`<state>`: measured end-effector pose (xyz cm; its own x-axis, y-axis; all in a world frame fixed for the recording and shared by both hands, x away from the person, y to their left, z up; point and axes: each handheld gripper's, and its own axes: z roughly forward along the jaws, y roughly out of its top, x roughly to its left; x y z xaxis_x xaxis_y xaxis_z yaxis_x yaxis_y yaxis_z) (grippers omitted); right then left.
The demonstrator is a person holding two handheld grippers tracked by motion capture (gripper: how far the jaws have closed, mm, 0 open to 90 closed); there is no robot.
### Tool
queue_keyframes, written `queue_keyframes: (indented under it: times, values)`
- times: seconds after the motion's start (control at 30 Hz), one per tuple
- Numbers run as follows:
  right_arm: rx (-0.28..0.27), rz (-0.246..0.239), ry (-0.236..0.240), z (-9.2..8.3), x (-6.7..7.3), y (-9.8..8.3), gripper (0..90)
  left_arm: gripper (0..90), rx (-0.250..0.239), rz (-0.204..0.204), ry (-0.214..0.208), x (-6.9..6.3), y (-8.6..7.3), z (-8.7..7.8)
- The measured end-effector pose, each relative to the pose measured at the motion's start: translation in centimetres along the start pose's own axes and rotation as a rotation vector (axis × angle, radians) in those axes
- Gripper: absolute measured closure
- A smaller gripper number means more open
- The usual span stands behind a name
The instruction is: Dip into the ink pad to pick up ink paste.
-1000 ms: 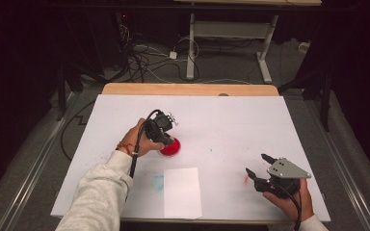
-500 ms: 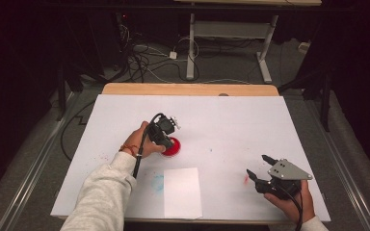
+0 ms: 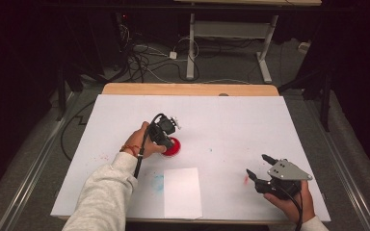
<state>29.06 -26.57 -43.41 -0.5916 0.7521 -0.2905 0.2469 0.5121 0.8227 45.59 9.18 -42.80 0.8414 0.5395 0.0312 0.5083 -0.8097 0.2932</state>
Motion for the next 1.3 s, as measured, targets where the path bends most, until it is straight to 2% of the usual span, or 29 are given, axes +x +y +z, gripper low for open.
queue_keyframes:
  times: [0.63,0.73,0.83,0.9,1.03,1.13,1.2,1.3]
  values:
    - [-0.003,0.009,0.000,0.3,0.0,0.1,31.0,74.0,-0.012,-0.010,-0.023,0.4,-0.2,0.0]
    - [-0.004,0.005,0.008,0.5,0.0,0.2,31.0,73.9,-0.030,-0.027,-0.032,0.5,-0.4,-0.1]
    - [-0.003,0.002,0.013,0.6,0.1,0.2,31.1,73.9,-0.081,-0.038,-0.031,0.5,-1.0,-0.4]
    - [-0.007,0.003,0.013,0.6,0.1,0.3,31.0,73.9,-0.133,-0.049,-0.056,0.4,-1.3,-0.9]
    - [-0.008,-0.001,0.014,0.6,0.1,0.3,31.0,73.9,-0.188,-0.039,-0.005,-0.1,-1.7,-2.1]
    - [-0.008,-0.002,0.015,0.5,0.1,0.3,31.0,73.9,-0.244,-0.035,0.006,-0.6,-2.2,-2.8]
    - [-0.010,-0.003,0.013,0.4,0.2,0.3,31.0,73.9,-0.270,-0.036,0.031,-1.0,-2.7,-3.2]
    - [-0.007,-0.006,0.014,0.4,0.2,0.3,31.0,73.9,-0.315,-0.037,0.033,-1.4,-3.5,-3.5]
